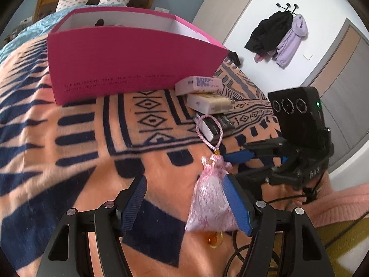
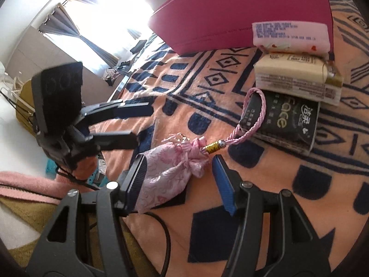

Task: Organize objects
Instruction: 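Grasp the pink floral sachet by its neck with the right gripper and lift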

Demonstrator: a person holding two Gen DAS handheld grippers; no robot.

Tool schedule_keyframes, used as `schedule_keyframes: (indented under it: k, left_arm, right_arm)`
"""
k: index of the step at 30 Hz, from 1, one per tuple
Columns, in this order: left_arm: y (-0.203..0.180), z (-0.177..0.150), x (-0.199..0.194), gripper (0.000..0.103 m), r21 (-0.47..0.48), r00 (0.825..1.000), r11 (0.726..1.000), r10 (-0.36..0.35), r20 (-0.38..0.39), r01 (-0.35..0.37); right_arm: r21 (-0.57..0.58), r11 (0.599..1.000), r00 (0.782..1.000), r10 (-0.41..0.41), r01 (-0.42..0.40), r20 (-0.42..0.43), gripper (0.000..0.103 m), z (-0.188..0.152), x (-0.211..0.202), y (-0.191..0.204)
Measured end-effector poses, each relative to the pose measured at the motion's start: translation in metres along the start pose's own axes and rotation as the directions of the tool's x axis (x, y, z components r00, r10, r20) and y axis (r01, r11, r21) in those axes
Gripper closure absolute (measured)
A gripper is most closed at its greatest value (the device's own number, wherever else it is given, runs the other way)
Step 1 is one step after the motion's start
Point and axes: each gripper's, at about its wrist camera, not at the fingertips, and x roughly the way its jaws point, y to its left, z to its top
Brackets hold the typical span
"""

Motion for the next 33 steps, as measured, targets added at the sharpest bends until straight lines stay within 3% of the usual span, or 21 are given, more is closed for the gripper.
schedule_keyframes:
  k: [6,10,12,19,27,33]
  left_arm:
    - [0.001,-0.009,0.0,0.033,-0.01,0.999,1.0,-0.029,-0.016,0.029]
    - [-0.004,-0.015,0.009,0.033,-0.001,0.998,0.999,-0.04,-0.049,0.04]
    - [-0.006,-0.016,0.012,0.033,0.001,0.997,0.999,-0.045,-0.058,0.046]
    - [-0.012,-0.016,0.016,0.034,0.005,0.994,0.996,-0.093,-0.056,0.093]
    - [-0.016,-0.011,0.025,0.051,0.01,0.994,0.996,-0.087,-0.06,0.088]
    - [-0.017,-0.008,0.032,0.055,0.027,0.996,0.997,-0.069,-0.056,0.07]
  right_arm:
    - [0.015,1.0,1.0,0.0,0.0,0.014,0.044,0.004,0.0,0.001]
    - [0.012,0.999,0.999,-0.037,0.037,0.015,0.061,0.006,0.003,0.0]
    - [0.01,0.998,0.998,-0.054,0.054,0.024,0.076,0.008,0.002,0.0]
    - [-0.065,0.993,0.992,-0.095,0.101,0.08,0.079,0.018,-0.009,0.012]
    - [-0.136,0.98,0.985,-0.127,0.142,0.114,0.08,0.033,-0.01,0.022]
    - [-0.055,0.993,0.993,-0.099,0.103,0.066,0.072,0.036,-0.002,0.004]
